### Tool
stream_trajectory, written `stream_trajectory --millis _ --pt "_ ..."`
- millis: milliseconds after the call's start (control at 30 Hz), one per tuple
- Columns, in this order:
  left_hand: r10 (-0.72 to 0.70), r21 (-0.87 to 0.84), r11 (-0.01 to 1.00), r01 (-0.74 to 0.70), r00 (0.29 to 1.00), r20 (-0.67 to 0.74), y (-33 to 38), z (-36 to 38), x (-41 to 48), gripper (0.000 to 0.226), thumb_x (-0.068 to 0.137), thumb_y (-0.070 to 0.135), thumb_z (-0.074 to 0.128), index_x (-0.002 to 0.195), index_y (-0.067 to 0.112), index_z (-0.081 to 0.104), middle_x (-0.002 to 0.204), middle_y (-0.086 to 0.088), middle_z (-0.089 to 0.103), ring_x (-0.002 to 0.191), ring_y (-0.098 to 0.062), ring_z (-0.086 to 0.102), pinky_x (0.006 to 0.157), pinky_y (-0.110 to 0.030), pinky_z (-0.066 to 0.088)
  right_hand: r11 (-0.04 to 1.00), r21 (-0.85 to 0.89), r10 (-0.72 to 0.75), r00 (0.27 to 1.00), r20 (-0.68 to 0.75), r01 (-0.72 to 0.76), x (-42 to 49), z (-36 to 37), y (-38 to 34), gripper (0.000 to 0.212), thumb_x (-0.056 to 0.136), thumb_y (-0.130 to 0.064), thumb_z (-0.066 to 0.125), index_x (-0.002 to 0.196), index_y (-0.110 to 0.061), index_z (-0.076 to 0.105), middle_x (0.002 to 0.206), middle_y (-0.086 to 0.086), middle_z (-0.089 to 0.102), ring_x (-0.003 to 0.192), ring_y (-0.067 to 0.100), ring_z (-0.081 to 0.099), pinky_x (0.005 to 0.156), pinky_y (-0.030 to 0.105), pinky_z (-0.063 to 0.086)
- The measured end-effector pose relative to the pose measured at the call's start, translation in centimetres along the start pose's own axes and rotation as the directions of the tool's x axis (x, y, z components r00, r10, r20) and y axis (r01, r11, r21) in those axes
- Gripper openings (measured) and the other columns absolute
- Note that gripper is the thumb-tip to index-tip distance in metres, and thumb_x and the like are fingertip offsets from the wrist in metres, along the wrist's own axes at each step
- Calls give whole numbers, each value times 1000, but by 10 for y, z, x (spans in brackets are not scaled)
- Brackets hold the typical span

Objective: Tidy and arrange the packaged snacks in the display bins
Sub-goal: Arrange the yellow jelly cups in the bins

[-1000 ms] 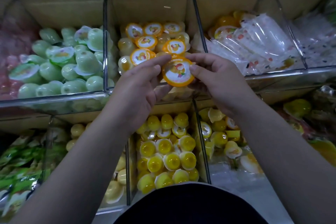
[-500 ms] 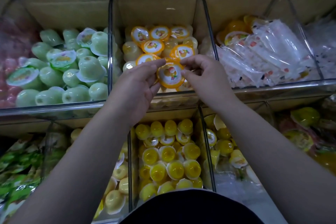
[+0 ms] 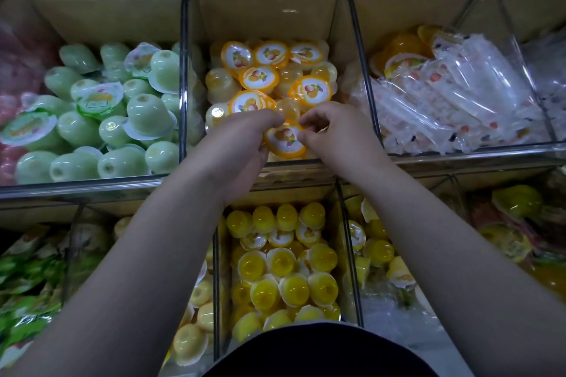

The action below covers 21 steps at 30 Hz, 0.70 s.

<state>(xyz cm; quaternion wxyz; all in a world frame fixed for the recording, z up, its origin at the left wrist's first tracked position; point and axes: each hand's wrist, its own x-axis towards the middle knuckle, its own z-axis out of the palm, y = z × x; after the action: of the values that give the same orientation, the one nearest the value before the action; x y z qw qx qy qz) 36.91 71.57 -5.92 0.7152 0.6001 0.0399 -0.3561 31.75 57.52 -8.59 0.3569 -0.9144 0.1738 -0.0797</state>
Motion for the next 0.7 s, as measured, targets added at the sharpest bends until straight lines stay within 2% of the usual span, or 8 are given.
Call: stream_trajectory --millis 100,167,300,367,467,533,633,700 --pt "-22 30 999 21 999 33 5 2 -2 29 95 14 54 123 5 57 117 -4 68 106 -11 65 103 -27 45 1000 8 18 1000 18 -18 2 0 1 21 87 -24 70 108 -21 69 90 -8 63 84 7 60 74 24 50" --pt "-45 50 998 42 997 63 8 2 -4 19 97 14 51 112 8 59 104 -1 71 97 -9 68 99 -24 46 999 -28 17 999 30 -16 2 -1 1 21 87 -25 70 108 -21 69 91 -9 62 86 8 60 77 27 51" --pt "-58 49 997 54 993 98 10 2 -7 18 98 15 46 109 8 59 94 0 69 82 -7 68 81 -17 52 998 -57 15 999 44 -12 2 0 -1 21 87 -25 70 107 -22 69 85 -15 58 90 9 61 82 35 54" --pt "-54 53 997 50 994 91 10 2 -6 22 98 16 48 116 7 57 106 -2 68 93 -9 67 91 -20 50 998 -60 13 999 47 -10 2 0 -1 21 87 -24 69 108 -22 69 84 -16 57 90 9 60 83 35 54" --pt "-68 91 994 61 995 72 9 2 -3 31 96 20 51 123 5 53 120 -2 63 114 -12 59 113 -32 33 999 -21 32 998 50 -31 3 0 -1 21 87 -22 69 108 -23 69 89 -13 62 92 9 62 87 37 53" --pt "-78 98 993 71 995 69 9 1 -3 24 96 20 52 116 7 55 108 0 65 106 -11 62 107 -29 38 998 11 61 996 57 -62 4 -1 -1 21 87 -22 69 108 -24 69 95 -9 65 91 9 62 85 35 55" --pt "-65 94 994 58 996 66 10 2 -5 14 96 18 50 104 11 59 93 3 70 82 -4 69 79 -18 46 997 41 68 996 63 -71 2 -2 -2 21 87 -24 71 107 -25 68 89 -12 64 87 7 62 83 33 55" --pt "-41 106 994 34 997 59 9 1 -6 19 96 17 51 111 11 60 105 0 71 92 -5 68 87 -20 46 998 10 55 994 90 -57 1 -2 -3 25 85 -31 73 108 -26 67 85 -16 61 86 5 61 81 33 55"
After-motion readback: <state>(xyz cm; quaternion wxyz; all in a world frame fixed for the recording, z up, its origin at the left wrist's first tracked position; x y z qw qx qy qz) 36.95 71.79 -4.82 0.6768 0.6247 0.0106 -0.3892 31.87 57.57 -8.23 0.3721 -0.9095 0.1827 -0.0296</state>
